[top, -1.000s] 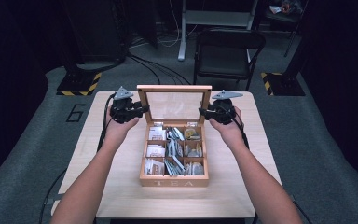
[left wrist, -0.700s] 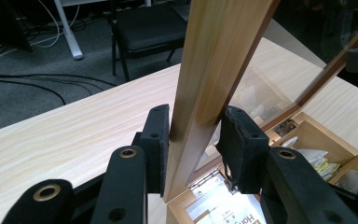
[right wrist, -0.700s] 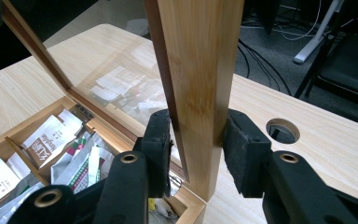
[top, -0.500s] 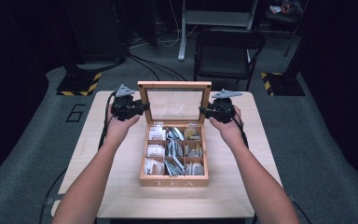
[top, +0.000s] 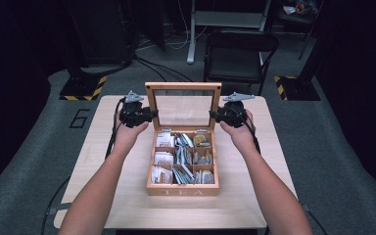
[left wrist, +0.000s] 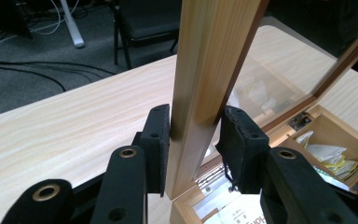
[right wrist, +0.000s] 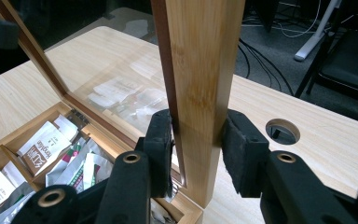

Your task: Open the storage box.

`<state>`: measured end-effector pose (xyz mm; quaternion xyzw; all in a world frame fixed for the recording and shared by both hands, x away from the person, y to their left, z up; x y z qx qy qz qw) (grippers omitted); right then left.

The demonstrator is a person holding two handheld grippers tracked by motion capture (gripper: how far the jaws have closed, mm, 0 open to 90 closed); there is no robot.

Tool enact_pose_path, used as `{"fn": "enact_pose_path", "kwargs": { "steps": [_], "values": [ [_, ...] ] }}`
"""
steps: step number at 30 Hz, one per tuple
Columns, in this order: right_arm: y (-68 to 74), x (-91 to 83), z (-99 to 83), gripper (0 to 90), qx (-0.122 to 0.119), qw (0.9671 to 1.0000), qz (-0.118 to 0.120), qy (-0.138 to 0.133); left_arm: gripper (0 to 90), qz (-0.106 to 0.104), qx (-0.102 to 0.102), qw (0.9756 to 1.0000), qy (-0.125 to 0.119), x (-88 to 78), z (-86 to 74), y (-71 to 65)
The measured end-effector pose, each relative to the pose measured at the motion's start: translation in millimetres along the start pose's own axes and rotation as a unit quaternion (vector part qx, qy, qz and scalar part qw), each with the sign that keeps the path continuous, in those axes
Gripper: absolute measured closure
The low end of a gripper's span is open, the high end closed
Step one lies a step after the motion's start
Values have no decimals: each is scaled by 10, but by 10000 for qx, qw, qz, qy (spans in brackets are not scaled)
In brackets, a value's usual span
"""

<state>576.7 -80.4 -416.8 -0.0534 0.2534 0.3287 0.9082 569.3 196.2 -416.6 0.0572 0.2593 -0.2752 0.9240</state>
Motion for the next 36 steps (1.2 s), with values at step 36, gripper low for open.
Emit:
{"fn": "enact_pose_path", "kwargs": {
  "steps": [36],
  "values": [
    [-88,154,-53,651,62,10000,-41,37,603,19,-190,9998,34,133,-37,44]
  ]
}}
Point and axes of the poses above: each handheld gripper's, and its own axes: x roughly forward along the jaws, z roughly out of its top, y roughly to its left, the point moved 7 cm from there along x, roughly forward along the jaws, and after that the axes turned 2 degrees about z, right-handed, at the moved point
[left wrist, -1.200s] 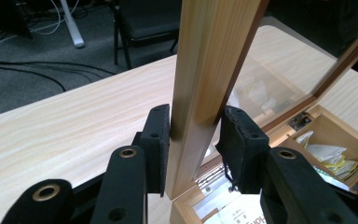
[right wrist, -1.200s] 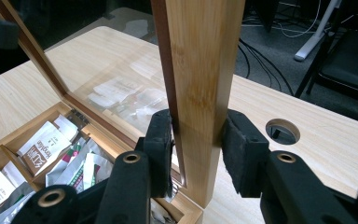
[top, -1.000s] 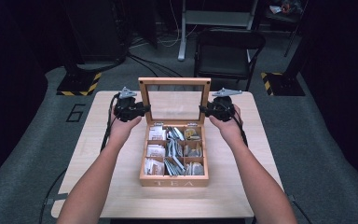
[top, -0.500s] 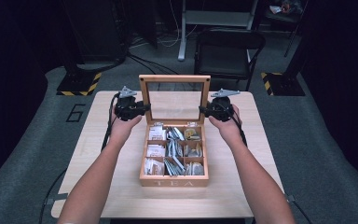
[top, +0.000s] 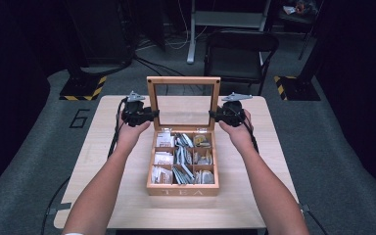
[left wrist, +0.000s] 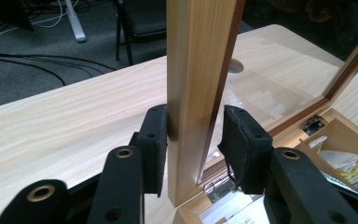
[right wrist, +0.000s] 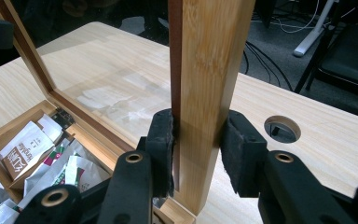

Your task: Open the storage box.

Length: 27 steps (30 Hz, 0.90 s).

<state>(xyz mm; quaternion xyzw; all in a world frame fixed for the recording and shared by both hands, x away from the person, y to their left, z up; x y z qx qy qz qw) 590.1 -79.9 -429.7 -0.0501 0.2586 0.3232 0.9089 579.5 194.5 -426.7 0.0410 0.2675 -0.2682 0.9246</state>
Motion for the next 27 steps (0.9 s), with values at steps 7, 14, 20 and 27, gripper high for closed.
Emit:
{"fn": "enact_pose_path", "kwargs": {
  "steps": [7,14,20,27],
  "values": [
    [-23,24,-2,652,88,10000,39,-22,557,-14,-30,10000,63,-21,-68,9],
    [-44,53,23,651,124,9999,20,79,539,18,-176,9998,61,-70,-149,41],
    [-75,80,35,651,196,9997,73,120,538,47,-61,9998,189,-124,-190,58],
    [-106,111,44,652,316,9993,155,160,538,27,8,9998,200,-172,-207,50]
  ]
}}
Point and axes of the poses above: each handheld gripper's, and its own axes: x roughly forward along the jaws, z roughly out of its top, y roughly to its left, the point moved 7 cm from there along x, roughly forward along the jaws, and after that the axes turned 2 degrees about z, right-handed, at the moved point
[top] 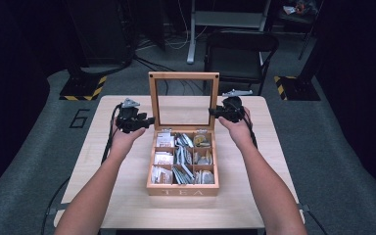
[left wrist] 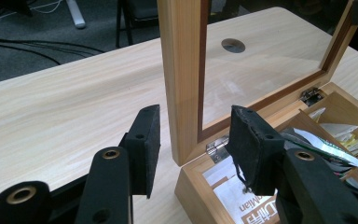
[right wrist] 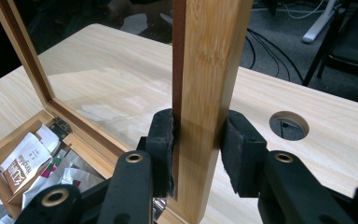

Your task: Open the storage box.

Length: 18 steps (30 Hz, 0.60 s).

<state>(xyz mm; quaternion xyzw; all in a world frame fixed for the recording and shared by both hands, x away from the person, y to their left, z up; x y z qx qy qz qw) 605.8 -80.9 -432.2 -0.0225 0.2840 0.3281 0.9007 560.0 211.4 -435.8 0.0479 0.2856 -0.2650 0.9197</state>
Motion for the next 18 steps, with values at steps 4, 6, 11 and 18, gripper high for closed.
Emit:
{"fn": "enact_pose_path", "kwargs": {
  "steps": [4,6,11,18],
  "values": [
    [-23,20,1,653,83,9999,55,-24,538,-13,-48,10000,16,-16,-39,15],
    [-31,30,2,651,99,9999,34,-33,538,11,-60,10000,18,-19,-64,35],
    [-41,47,7,650,135,9999,14,-17,538,61,-132,9999,64,-32,-108,80],
    [-54,75,18,646,160,9999,-12,36,537,47,-105,9999,41,-61,-103,83]
  ]
}}
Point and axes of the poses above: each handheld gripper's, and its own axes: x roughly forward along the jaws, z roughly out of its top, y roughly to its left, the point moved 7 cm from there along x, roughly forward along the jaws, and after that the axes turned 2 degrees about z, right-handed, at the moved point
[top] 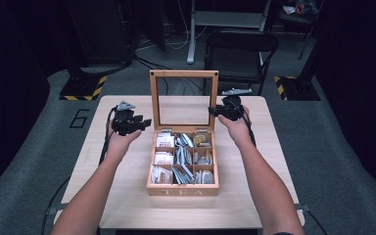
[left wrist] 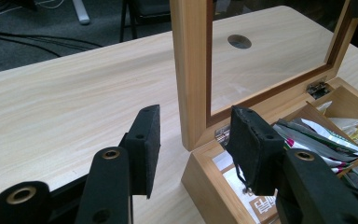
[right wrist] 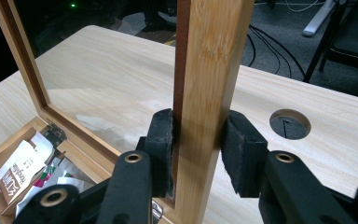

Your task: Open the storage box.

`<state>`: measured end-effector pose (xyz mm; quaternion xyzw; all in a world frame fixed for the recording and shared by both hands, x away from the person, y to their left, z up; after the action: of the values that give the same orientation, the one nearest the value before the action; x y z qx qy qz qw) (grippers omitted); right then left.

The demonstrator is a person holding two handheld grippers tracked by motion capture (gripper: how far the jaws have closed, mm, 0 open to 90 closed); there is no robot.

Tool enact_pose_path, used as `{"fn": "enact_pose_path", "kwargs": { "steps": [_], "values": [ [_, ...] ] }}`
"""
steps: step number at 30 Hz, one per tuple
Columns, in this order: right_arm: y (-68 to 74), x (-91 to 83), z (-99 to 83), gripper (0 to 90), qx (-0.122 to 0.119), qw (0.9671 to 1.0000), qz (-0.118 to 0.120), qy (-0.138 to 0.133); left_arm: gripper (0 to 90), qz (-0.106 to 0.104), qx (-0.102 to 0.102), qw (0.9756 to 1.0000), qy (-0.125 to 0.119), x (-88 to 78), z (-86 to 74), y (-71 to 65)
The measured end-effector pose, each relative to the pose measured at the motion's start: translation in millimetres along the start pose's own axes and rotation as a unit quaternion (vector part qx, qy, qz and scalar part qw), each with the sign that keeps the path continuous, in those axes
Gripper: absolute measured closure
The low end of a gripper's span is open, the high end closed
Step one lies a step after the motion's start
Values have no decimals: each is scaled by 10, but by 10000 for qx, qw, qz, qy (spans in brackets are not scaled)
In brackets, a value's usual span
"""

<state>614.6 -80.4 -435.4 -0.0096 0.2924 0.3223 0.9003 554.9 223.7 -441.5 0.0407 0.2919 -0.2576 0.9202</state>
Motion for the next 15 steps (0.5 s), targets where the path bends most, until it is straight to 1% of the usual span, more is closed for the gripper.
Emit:
{"fn": "enact_pose_path", "kwargs": {
  "steps": [4,6,10,13,15],
  "values": [
    [-1,10,-1,643,22,10000,-19,7,534,-23,15,10000,42,1,-16,-19],
    [-1,10,1,642,-11,10000,-27,2,534,-45,58,9999,78,-5,-23,-32],
    [8,2,1,636,-95,9999,-91,20,529,-50,55,10000,59,-12,-20,-44],
    [22,-11,-12,587,-88,9998,-147,50,522,-61,33,10000,67,-29,-21,-54],
    [21,-39,-21,550,-201,9995,-237,79,517,-50,39,10000,77,-39,-23,-52]
  ]
}}
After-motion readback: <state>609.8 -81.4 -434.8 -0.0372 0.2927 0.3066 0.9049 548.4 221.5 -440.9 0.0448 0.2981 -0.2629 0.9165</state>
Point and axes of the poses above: each handheld gripper's, and its own axes: x roughly forward along the jaws, z roughly out of its top, y roughly to its left, the point moved 7 cm from there along x, roughly forward along the jaws, and after that the axes turned 2 degrees about z, right-handed, at the moved point
